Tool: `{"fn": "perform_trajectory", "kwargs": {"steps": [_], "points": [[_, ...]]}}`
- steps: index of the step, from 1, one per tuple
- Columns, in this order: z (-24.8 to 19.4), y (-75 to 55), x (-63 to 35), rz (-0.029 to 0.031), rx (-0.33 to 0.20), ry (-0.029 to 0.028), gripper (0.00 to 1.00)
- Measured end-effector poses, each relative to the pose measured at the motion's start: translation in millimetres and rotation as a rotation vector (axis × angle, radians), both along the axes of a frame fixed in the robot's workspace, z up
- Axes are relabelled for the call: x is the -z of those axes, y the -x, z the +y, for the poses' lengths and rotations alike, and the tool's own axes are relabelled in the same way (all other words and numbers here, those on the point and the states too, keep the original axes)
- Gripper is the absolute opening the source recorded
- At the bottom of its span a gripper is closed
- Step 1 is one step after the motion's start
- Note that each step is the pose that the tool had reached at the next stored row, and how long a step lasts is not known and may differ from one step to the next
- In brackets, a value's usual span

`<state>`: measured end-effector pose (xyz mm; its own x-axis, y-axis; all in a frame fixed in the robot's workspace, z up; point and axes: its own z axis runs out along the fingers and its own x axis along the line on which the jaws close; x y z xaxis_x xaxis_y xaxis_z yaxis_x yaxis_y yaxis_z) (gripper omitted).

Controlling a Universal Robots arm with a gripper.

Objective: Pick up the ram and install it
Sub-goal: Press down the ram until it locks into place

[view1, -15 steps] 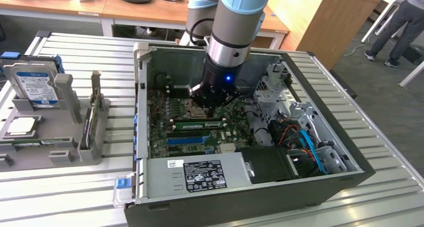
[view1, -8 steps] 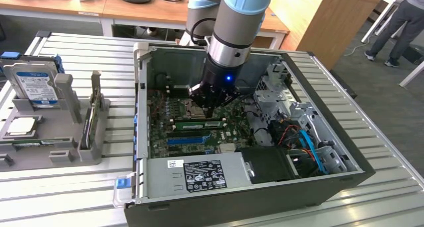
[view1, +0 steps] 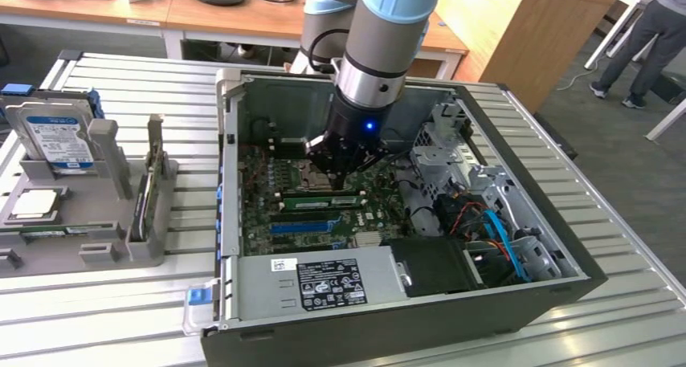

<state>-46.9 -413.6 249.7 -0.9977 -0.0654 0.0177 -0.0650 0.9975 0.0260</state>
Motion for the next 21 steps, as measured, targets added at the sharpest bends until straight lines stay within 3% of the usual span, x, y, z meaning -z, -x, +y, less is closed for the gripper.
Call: {"fn": "perform_trajectory", "kwargs": {"steps": [21], "points": [[0.2,0.1,-0.7,-0.0001,0.045,0.0001,0.11]]}}
